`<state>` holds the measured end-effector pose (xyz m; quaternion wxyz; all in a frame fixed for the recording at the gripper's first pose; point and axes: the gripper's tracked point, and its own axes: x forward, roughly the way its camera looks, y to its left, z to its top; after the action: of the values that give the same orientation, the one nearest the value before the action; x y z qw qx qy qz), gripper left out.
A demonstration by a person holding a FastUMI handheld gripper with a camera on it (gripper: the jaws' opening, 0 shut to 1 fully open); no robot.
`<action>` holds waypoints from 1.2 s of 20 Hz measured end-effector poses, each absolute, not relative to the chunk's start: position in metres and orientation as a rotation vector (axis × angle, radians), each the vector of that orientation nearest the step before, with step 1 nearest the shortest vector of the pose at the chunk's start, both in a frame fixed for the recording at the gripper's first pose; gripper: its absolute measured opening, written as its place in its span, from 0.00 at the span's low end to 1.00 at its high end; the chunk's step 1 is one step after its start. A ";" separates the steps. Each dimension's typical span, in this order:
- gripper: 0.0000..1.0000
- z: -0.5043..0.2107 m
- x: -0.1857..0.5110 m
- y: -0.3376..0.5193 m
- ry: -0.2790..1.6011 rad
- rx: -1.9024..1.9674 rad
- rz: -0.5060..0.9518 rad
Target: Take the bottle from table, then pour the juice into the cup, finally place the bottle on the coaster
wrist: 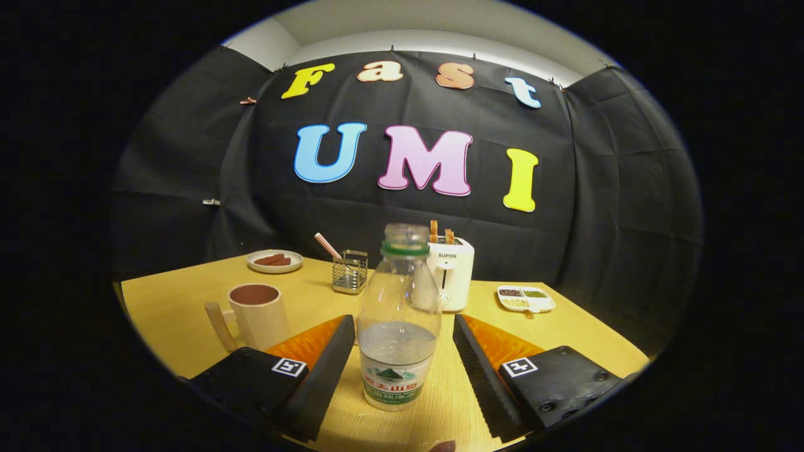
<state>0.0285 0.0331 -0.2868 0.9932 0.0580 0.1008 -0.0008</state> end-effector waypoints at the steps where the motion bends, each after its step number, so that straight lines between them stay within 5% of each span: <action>1: 0.97 -0.292 0.029 0.035 0.205 0.122 0.002; 5: 0.94 -0.316 0.035 0.040 0.244 0.150 0.021; 8: 0.80 -0.322 0.041 0.043 0.262 0.183 0.022; 24: 0.69 -0.296 0.063 0.029 0.367 -0.052 -0.011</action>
<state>0.0631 0.0292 -0.2964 0.9829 -0.0258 0.1823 -0.0054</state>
